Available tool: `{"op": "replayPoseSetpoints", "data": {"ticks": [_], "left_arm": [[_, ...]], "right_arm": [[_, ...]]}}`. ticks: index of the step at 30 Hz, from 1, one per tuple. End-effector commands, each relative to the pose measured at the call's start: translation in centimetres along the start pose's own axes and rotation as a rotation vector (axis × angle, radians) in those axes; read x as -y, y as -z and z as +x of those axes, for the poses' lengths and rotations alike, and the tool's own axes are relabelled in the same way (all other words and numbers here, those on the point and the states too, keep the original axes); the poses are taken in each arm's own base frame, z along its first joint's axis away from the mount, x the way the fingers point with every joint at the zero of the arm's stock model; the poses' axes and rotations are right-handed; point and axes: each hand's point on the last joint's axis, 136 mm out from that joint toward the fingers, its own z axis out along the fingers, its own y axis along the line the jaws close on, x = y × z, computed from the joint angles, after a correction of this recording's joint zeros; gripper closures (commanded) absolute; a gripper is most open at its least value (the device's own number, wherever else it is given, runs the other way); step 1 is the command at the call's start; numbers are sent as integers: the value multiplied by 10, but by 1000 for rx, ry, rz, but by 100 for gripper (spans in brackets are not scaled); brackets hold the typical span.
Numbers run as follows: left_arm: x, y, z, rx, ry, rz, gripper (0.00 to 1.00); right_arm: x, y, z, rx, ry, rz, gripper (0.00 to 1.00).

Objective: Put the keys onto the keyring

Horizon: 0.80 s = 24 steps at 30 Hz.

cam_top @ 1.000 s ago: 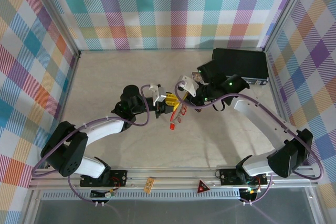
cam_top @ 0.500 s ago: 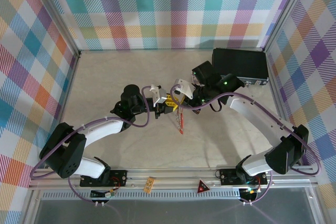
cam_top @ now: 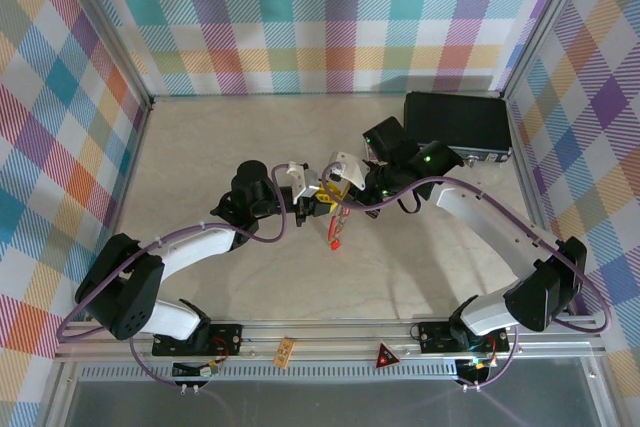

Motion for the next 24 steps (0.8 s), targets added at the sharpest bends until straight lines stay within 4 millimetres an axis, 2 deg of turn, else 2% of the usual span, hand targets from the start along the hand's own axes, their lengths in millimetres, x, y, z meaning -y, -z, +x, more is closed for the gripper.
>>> {"op": "replayPoseSetpoints", "data": {"ticks": [1, 4, 7, 12, 13, 16, 17, 24], "left_arm": [[8, 0, -21, 51, -63, 37, 82], [10, -1, -21, 52, -64, 51, 87], [12, -1, -22, 54, -68, 61, 100], [13, -1, -21, 53, -68, 64, 100], [12, -1, -20, 51, -66, 59, 100], [9, -1, -21, 58, -57, 40, 100], [8, -1, -22, 69, -53, 30, 100], [0, 2, -40, 192, -41, -24, 100]], "right_arm": [[-5, 4, -10, 28, 36, -19, 100], [-5, 4, -10, 29, 35, -20, 100], [-5, 4, -10, 30, 36, -18, 100], [-3, 5, -8, 32, 38, 1, 99], [-3, 6, -7, 31, 35, 10, 98], [1, 11, -8, 47, 21, 46, 76], [2, 14, -8, 63, 13, 62, 73], [4, 40, -11, 246, -93, 115, 71]]}}
